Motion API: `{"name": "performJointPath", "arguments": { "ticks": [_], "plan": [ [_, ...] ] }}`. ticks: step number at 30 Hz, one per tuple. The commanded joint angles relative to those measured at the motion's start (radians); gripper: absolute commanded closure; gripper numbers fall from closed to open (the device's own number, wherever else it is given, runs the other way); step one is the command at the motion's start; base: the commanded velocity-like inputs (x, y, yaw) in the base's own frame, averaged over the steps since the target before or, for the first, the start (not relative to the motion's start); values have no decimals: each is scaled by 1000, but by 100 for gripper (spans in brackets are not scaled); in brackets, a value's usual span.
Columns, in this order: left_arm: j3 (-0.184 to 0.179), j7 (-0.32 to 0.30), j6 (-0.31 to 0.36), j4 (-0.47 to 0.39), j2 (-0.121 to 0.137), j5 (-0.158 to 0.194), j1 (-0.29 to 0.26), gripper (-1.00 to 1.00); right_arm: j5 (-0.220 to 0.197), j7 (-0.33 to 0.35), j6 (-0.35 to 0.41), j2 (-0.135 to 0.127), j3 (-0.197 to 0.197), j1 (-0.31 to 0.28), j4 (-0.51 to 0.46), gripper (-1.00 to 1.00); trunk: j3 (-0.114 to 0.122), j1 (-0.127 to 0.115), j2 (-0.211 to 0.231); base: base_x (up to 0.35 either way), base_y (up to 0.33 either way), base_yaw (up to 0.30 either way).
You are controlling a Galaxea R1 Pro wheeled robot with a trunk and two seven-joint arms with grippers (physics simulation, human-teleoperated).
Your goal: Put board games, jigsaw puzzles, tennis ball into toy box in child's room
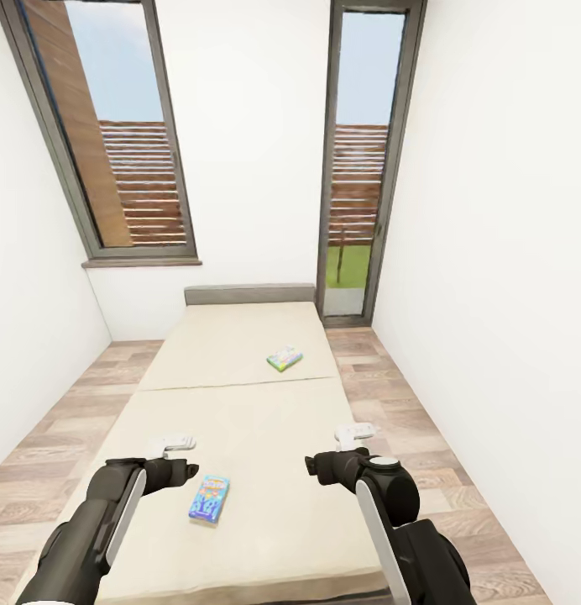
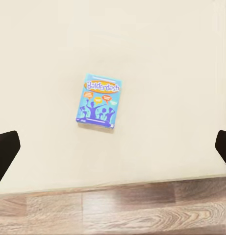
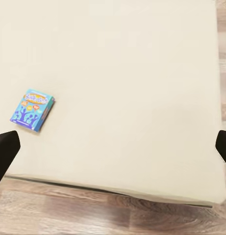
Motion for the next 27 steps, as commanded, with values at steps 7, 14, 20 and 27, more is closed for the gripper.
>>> {"name": "performJointPath", "arguments": {
  "ticks": [7, 14, 20, 27],
  "plan": [
    [1, -5, 5, 0, -1, -1, -1, -100, -7, -10, 4, 0, 1, -1, -1, -100, -2, 1, -2, 43, -37, 0],
    [1, -4, 5, 0, -1, -1, -1, -100, -7, -10, 4, 0, 1, -1, -1, -100, -2, 1, -2, 146, -4, 0],
    [1, -4, 5, -1, -1, 0, -1, -100, -7, -10, 4, 0, 1, -1, -1, -100, -2, 1, -2, 41, 0, 0],
    [2, -4, 5, 0, -1, -1, -1, -100, -7, -10, 4, 0, 1, -1, 0, -100, -2, 1, -2, 103, 23, 0]
  ]
}}
